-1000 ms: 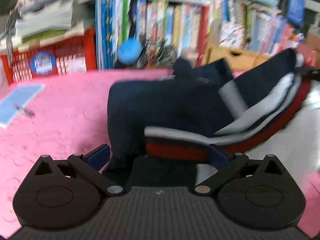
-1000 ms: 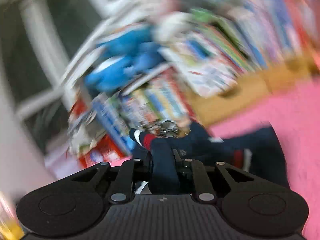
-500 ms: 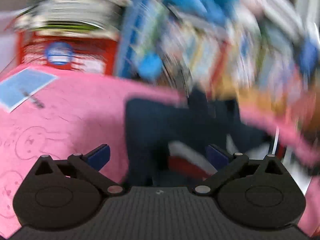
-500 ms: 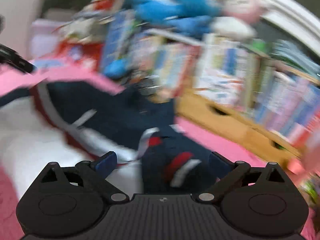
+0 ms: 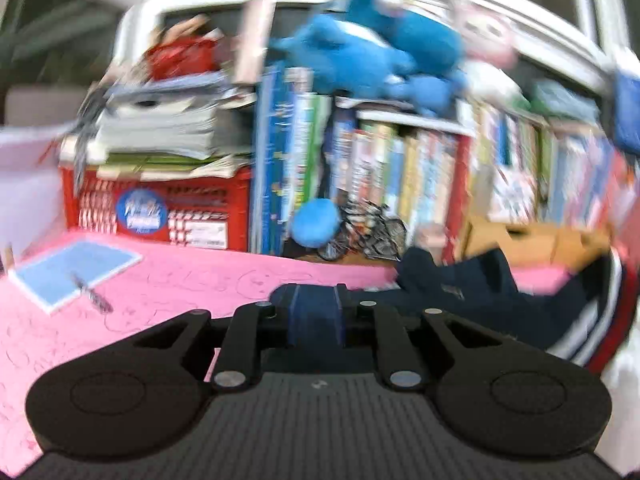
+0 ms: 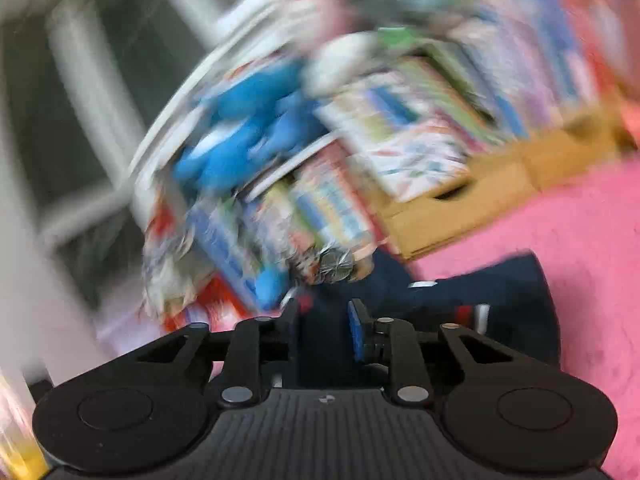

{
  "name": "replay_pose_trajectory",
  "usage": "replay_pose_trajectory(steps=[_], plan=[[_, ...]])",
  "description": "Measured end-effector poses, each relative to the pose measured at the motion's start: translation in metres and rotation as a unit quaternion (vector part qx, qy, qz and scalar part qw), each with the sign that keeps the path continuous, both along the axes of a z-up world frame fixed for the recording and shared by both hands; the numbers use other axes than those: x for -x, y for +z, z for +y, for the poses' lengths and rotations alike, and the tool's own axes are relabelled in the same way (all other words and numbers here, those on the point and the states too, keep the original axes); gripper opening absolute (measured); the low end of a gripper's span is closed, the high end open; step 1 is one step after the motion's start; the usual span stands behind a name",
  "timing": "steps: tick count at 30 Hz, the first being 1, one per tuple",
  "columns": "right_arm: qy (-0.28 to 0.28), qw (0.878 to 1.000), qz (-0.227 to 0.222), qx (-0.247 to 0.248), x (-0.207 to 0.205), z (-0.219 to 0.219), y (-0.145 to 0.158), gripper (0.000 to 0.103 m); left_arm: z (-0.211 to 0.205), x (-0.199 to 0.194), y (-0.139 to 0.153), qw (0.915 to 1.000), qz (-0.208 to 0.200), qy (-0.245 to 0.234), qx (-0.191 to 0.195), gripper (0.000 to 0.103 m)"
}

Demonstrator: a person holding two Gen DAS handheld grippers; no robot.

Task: Fold clothes

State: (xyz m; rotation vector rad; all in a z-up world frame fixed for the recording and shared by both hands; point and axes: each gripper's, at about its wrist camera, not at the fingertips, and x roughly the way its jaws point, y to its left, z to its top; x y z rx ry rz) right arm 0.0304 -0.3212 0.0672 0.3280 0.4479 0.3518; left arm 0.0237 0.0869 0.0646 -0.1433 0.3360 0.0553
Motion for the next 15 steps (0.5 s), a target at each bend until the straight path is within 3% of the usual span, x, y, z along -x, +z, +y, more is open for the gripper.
replay_pose_trajectory(steps=[1, 2, 3, 5, 6, 9, 10, 11, 12, 13, 15], plan=[[-0.020, 0.999, 0.009, 0.024, -0.004, -0.003, 0.001, 0.033, 0.006, 0.000, 0.000, 0.9998, 0.007, -0.018, 0.011, 0.018], [-0.033, 0.998, 0.016, 0.058, -0.006, -0.004, 0.001, 0.037, 0.013, -0.001, -0.001, 0.9990, 0.014, -0.036, 0.023, 0.028], [-0.018, 0.992, 0.014, 0.124, -0.004, 0.005, -0.001, 0.046, 0.014, 0.001, -0.001, 0.9974, 0.023, -0.065, 0.023, 0.056], [0.024, 0.982, -0.004, 0.190, 0.008, 0.016, -0.007, 0.090, 0.007, 0.006, -0.008, 0.9926, 0.045, -0.112, -0.009, 0.102], [0.042, 0.978, -0.023, 0.202, 0.014, 0.020, -0.009, 0.096, 0.001, 0.008, -0.012, 0.9897, 0.053, -0.129, -0.031, 0.103], [0.100, 0.964, -0.046, 0.241, 0.020, 0.037, -0.015, 0.101, -0.023, -0.007, -0.029, 0.9755, 0.114, -0.160, -0.099, 0.103], [0.112, 0.958, -0.035, 0.260, 0.017, 0.047, -0.020, 0.100, -0.031, -0.013, -0.037, 0.9697, 0.133, -0.170, -0.114, 0.103], [0.118, 0.955, -0.012, 0.273, 0.010, 0.056, -0.028, 0.097, -0.037, -0.011, -0.043, 0.9683, 0.133, -0.171, -0.124, 0.095], [0.119, 0.955, 0.023, 0.273, 0.002, 0.063, -0.038, 0.069, -0.043, -0.010, -0.050, 0.9668, 0.133, -0.172, -0.134, 0.077], [0.119, 0.957, 0.055, 0.260, -0.003, 0.068, -0.045, 0.039, -0.045, -0.007, -0.048, 0.9699, 0.122, -0.164, -0.133, 0.067], [0.102, 0.963, 0.049, 0.243, -0.002, 0.079, -0.041, 0.027, -0.043, -0.001, -0.039, 0.9774, 0.097, -0.139, -0.126, 0.025]])
